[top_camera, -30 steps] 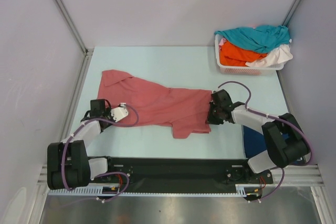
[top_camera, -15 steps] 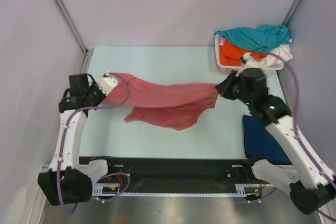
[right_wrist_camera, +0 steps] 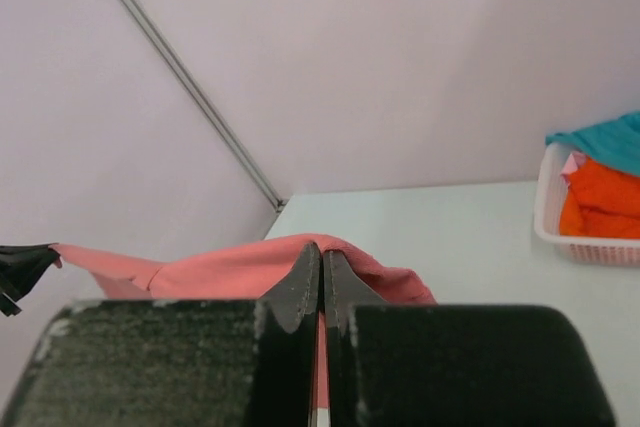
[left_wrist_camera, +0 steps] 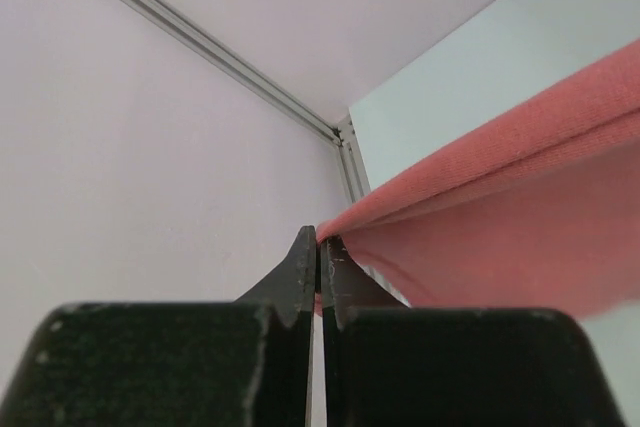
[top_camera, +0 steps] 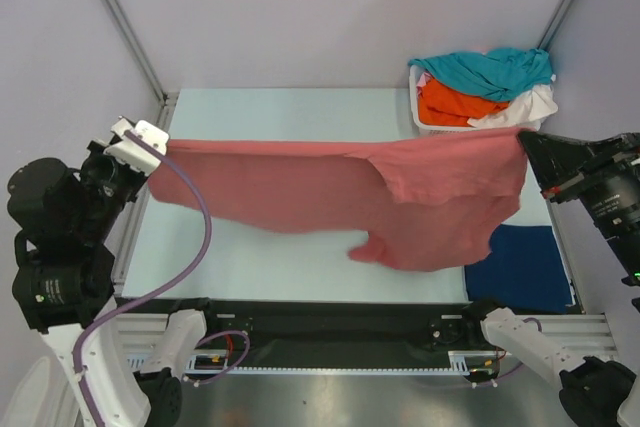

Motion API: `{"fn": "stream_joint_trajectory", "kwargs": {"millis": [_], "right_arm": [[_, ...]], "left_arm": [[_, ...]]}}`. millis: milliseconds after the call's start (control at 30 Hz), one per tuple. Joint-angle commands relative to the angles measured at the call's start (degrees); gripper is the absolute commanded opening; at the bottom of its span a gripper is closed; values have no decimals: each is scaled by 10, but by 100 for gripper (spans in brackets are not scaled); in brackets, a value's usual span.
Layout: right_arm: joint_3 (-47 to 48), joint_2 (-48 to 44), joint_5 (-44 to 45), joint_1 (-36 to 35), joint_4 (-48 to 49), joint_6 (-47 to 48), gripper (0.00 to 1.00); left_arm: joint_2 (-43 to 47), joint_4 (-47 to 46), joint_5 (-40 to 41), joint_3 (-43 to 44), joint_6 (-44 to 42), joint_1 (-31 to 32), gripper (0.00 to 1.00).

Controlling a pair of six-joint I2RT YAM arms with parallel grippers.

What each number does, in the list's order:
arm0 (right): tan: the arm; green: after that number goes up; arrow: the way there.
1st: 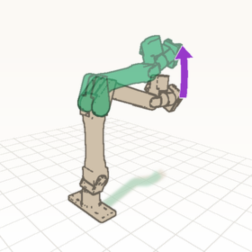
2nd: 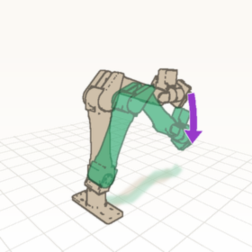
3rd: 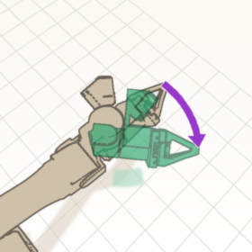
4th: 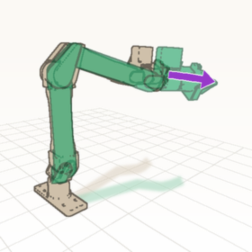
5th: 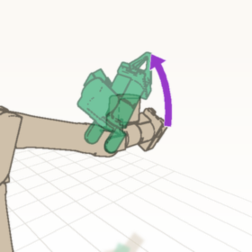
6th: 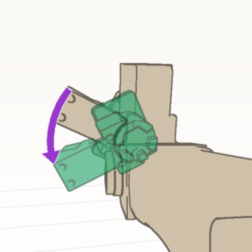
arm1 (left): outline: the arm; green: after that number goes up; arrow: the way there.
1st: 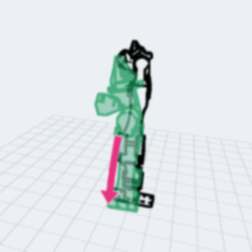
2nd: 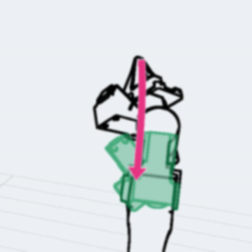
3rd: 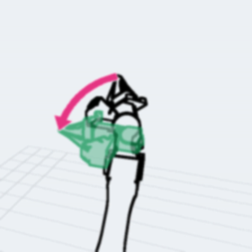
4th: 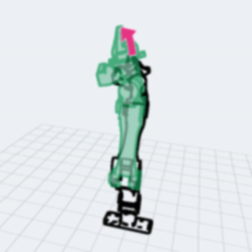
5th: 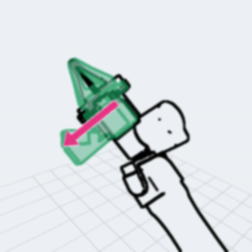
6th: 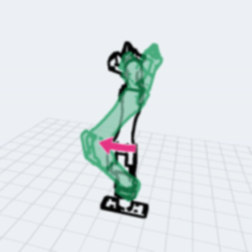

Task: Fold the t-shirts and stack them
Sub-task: Flatten the tshirt out

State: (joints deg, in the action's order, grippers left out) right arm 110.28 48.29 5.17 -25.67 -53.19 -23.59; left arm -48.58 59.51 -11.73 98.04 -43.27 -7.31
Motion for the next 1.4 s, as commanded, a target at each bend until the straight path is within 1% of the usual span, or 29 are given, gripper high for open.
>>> {"fn": "stream_joint_trajectory", "kwargs": {"millis": [0, 100, 200, 267, 300, 333, 367, 400, 433, 467, 500, 533, 567, 633, 700, 767, 800, 833, 933, 1000, 1100, 1133, 1167, 1200, 1233, 1267, 1300, 1333, 1367], "right_arm": [[27, 51, 18, 1, -17, 43, 0], [-4, 84, 29, -2, 24, 65, 0], [-22, 137, 16, 4, 101, 84, 0], [-17, 173, -18, 35, 165, 93, 0], [-11, 221, -43, 58, 185, 87, 0], [6, 245, -101, 78, 226, 75, 0], [17, 275, -127, 116, 247, 46, 0], [28, 330, -151, 130, 270, 33, 0], [48, 364, -185, 140, 311, 22, 0], [91, 395, -196, 148, 328, 10, 0], [126, 426, -203, 154, 343, 0, 0], [162, 495, -207, 154, 358, -5, 0], [256, 527, -208, 156, 359, -10, 0], [359, 633, -214, 160, 358, -31, 0], [465, 686, -213, 173, 375, -79, 0], [455, 697, -208, 186, 455, -122, 0], [416, 690, -206, 192, 488, -140, 0], [406, 683, -192, 197, 526, -152, 0], [414, 678, -190, 198, 548, -140, 0], [399, 667, -199, 198, 541, -134, 0], [325, 632, -221, 198, 514, -122, 0], [290, 617, -235, 197, 508, -118, 0], [221, 602, -241, 193, 504, -105, 0], [176, 585, -245, 192, 499, -96, 0], [134, 545, -243, 187, 485, -82, 0], [43, 524, -241, 183, 477, -72, 0], [-4, 471, -235, 175, 472, -54, 0], [-49, 447, -232, 171, 471, -49, 0], [-106, 415, -228, 169, 472, -46, 0]], "left_arm": [[-27, 6, 20, 21, 29, -5, 0], [-62, -23, 15, 20, 42, -5, 0], [-115, -57, 13, 18, 51, -5, 0], [-170, -76, 21, 34, 61, -5, 1], [-191, -90, 24, 45, 65, -5, 0], [-210, -96, 30, 57, 70, -5, 0], [-257, -101, 35, 89, 71, -5, 0], [-279, -118, 41, 106, 76, -5, 1], [-306, -126, 49, 125, 78, -5, 0], [-329, -134, 64, 172, 83, -5, 0], [-381, -145, 73, 199, 86, -5, 1], [-405, -151, 85, 227, 98, -5, 0], [-426, -158, 108, 279, 105, -7, 0], [-477, -196, 110, 319, 142, -18, 0], [-507, -241, 96, 360, 174, -43, 0], [-525, -251, 93, 410, 173, -50, 0], [-531, -252, 86, 424, 166, -50, 0], [-533, -253, 80, 431, 164, -50, 0], [-504, -268, 53, 402, 152, -50, 0], [-482, -285, 46, 343, 136, -49, 0], [-435, -301, 29, 239, 100, -49, 0], [-417, -308, 19, 204, 87, -49, 0], [-383, -328, 20, 125, 75, -49, 0], [-362, -339, 21, 84, 55, -49, 0], [-346, -345, 21, 46, 42, -50, 0], [-330, -345, 18, -23, 28, -51, 0], [-299, -347, 18, -57, 10, -50, 0], [-283, -345, 16, -91, 2, -50, 0], [-265, -345, 14, -158, -6, -51, 0]]}}
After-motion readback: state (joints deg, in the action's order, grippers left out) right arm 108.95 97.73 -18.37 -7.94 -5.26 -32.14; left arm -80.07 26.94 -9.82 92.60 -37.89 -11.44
